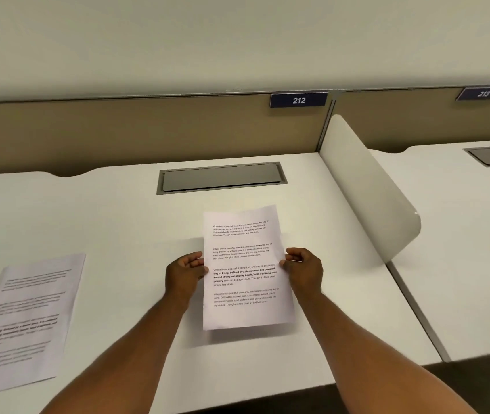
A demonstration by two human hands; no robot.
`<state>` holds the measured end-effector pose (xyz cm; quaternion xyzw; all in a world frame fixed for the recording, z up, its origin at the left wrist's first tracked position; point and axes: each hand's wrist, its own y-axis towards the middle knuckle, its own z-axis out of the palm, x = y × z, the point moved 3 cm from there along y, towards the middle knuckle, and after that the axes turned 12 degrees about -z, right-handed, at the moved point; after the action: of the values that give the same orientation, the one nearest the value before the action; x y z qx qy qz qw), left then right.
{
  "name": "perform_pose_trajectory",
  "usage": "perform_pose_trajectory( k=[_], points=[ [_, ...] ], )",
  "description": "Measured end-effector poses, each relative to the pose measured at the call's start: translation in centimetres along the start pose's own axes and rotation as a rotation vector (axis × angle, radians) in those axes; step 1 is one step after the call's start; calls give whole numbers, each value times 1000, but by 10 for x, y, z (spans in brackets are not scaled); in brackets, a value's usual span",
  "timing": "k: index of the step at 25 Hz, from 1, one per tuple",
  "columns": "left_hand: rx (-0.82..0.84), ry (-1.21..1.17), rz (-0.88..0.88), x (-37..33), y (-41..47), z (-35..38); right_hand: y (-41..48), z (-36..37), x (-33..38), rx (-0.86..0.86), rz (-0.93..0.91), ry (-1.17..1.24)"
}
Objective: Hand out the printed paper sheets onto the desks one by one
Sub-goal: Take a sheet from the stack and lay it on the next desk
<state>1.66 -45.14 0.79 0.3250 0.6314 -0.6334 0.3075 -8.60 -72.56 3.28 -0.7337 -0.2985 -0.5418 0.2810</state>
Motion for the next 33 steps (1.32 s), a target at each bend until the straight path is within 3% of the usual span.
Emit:
perform_pose_trajectory(
  k=[7,14,23,29,33],
  points=[
    [37,91,-1,-9,24,91,60,-58,-7,-77,-1,-80],
    [-108,219,-34,3,49,196,157,-110,-35,-4,11,-187],
    [-274,514,160,3,45,248,203,-123,-83,97,17,-304],
    [-336,587,266,4,37,245,199,-120,-77,161,-256,-456],
    [-359,827,397,8,24,226,182,-111,-73,275,-441,-695]
  ],
)
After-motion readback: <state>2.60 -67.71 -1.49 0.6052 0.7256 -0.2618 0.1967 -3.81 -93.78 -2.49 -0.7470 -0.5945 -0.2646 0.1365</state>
